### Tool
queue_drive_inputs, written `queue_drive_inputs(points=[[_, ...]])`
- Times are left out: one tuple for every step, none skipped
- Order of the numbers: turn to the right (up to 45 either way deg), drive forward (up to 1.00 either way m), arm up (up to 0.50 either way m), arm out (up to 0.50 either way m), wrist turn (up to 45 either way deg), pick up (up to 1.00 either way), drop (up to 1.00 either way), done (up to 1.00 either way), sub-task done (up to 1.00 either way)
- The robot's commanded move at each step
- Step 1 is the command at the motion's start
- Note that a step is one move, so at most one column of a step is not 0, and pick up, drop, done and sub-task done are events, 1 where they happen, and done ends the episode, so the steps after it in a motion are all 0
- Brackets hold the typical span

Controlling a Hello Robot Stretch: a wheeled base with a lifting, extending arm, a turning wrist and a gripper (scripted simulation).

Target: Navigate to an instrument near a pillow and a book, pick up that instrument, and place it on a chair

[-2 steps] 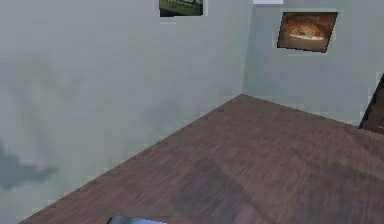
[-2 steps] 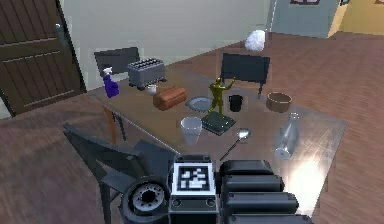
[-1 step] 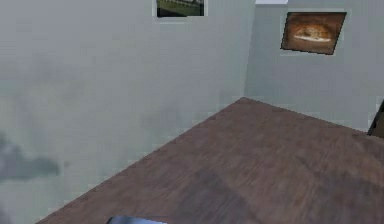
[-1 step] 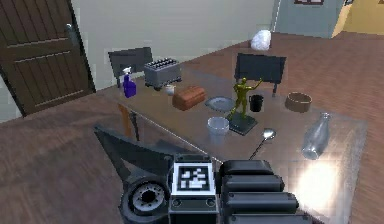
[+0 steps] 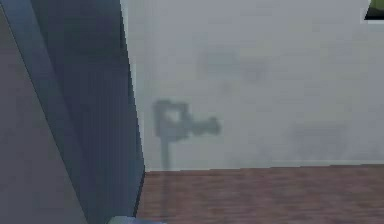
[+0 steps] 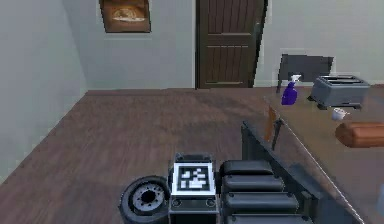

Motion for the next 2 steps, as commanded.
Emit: queue_drive_inputs(points=[[-6.0,0.00,0.00,0.00,0.0,0.00,0.00,0.00,0.00],[42.0,0.00,0.00,0.00,0.0,0.00,0.00,0.00,0.00]])
